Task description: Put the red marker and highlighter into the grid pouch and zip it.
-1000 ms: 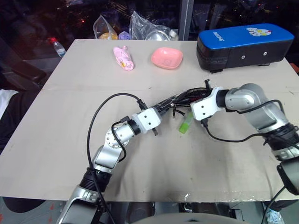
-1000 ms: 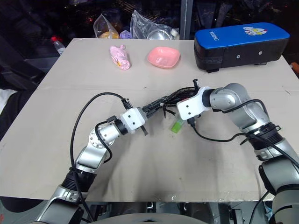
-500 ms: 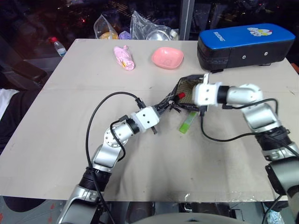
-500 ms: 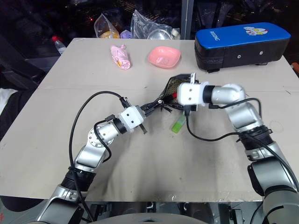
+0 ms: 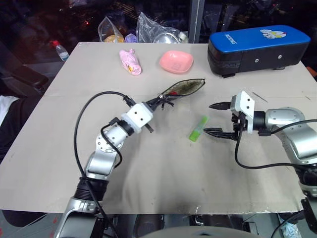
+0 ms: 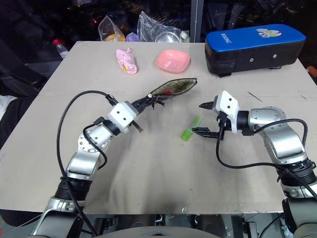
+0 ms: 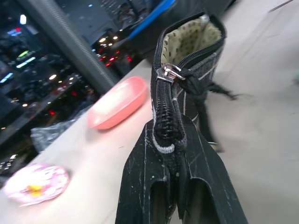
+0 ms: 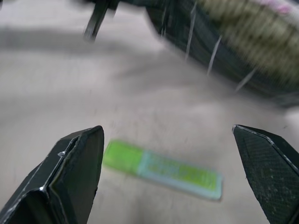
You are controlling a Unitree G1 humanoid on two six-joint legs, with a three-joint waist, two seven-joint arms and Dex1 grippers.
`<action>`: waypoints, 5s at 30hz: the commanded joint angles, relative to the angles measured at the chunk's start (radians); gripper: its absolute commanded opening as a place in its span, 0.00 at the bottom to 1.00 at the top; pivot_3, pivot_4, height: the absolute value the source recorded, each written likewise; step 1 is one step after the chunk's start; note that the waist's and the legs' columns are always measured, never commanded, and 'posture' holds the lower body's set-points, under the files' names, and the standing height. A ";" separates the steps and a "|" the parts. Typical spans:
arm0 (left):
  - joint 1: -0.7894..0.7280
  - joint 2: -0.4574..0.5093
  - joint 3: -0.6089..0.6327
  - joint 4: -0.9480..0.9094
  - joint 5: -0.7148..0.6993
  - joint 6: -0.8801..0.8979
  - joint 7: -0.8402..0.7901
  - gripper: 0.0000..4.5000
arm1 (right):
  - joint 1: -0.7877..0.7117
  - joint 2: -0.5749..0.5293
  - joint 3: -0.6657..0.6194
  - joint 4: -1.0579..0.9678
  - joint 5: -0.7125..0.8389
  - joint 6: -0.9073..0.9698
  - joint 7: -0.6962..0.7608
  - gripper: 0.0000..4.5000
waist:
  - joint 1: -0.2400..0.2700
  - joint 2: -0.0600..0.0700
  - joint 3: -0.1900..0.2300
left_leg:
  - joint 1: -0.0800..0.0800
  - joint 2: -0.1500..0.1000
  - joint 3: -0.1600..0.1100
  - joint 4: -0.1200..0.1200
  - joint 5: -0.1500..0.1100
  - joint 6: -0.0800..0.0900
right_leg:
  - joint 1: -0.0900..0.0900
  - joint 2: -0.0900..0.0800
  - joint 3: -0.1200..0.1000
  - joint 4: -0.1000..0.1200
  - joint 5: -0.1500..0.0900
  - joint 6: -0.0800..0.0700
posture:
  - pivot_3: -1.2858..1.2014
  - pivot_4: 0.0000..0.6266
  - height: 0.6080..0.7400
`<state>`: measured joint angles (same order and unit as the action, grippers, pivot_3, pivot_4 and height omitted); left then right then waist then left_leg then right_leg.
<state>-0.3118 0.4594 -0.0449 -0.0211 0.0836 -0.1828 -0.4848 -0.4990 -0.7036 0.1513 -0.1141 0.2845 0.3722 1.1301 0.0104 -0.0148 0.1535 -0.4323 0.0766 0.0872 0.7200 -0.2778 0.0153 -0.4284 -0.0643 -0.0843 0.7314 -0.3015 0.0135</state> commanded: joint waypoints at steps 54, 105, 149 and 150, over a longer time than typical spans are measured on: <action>-0.024 -0.038 -0.076 -0.071 0.013 0.027 -0.001 0.00 | -0.256 -0.006 -0.068 0.193 -0.384 -0.460 -0.021 0.16 | -0.014 0.004 0.003 | -0.001 0.000 0.002 0.000 0.001 -0.001 | -0.001 -0.004 -0.002 0.001 0.000 0.000 | 0.52 0.24 0.59; -0.080 -0.142 -0.132 0.095 -0.028 -0.053 -0.068 0.00 | 0.078 0.232 -0.216 -0.456 0.088 0.820 -0.416 0.99 | 0.001 0.003 0.004 | -0.001 -0.002 -0.001 0.000 0.001 -0.001 | 0.000 -0.003 -0.002 0.001 0.000 0.000 | 0.52 0.24 0.59; -0.034 -0.110 -0.148 0.074 -0.001 -0.059 -0.084 0.00 | -0.032 0.330 -0.316 -0.163 0.211 0.685 -0.658 0.01 | -0.001 0.003 0.004 | -0.002 -0.001 -0.002 -0.001 -0.001 0.002 | 0.000 0.000 -0.001 0.000 0.000 0.000 | 0.52 0.24 0.59; -0.034 -0.109 -0.148 0.075 -0.001 -0.059 -0.085 0.00 | -0.033 0.305 -0.340 -0.141 0.202 0.674 -0.662 0.01 | 0.000 0.003 0.004 | -0.002 -0.001 -0.002 -0.001 -0.001 0.002 | 0.000 0.000 -0.001 0.000 0.000 0.000 | 0.52 0.24 0.59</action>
<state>-0.3478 0.3394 -0.2064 0.0878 0.0788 -0.2304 -0.5840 -0.5262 -0.3522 -0.0998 -0.2688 0.5009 1.0864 0.4816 0.0099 -0.0117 0.1572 -0.4339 0.0754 0.0856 0.7190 -0.2792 0.0177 -0.4287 -0.0646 -0.0851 0.7310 -0.3015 0.0138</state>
